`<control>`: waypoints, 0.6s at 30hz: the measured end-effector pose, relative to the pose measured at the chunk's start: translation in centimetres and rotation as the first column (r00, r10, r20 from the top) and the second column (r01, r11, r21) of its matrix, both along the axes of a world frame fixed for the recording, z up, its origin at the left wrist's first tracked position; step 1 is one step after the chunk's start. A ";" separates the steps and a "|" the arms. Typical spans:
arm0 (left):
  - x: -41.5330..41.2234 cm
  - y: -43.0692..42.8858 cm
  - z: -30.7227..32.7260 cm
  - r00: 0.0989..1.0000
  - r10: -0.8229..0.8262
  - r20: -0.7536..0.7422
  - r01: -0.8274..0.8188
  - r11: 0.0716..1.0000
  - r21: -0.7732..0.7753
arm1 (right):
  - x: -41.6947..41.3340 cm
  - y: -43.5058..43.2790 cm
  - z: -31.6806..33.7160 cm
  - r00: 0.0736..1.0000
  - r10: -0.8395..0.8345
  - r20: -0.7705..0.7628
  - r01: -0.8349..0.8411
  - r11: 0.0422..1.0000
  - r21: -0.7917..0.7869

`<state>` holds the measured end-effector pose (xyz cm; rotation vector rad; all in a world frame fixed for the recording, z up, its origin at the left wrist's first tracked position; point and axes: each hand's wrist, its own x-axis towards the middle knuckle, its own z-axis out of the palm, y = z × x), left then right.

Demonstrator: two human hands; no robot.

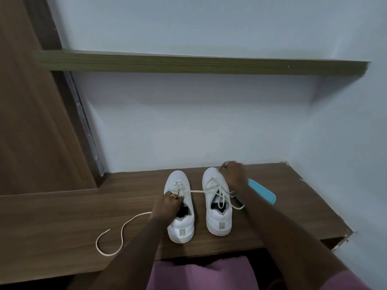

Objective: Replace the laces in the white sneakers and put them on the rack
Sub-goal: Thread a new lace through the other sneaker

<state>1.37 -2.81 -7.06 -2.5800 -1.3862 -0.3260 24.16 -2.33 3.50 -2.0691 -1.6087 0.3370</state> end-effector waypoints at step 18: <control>-0.1 -1.0 -0.4 0.991 0.080 0.106 -0.081 0.997 0.010 | -6.4 0.5 -3.8 0.960 0.260 0.107 -0.200 0.899 -0.390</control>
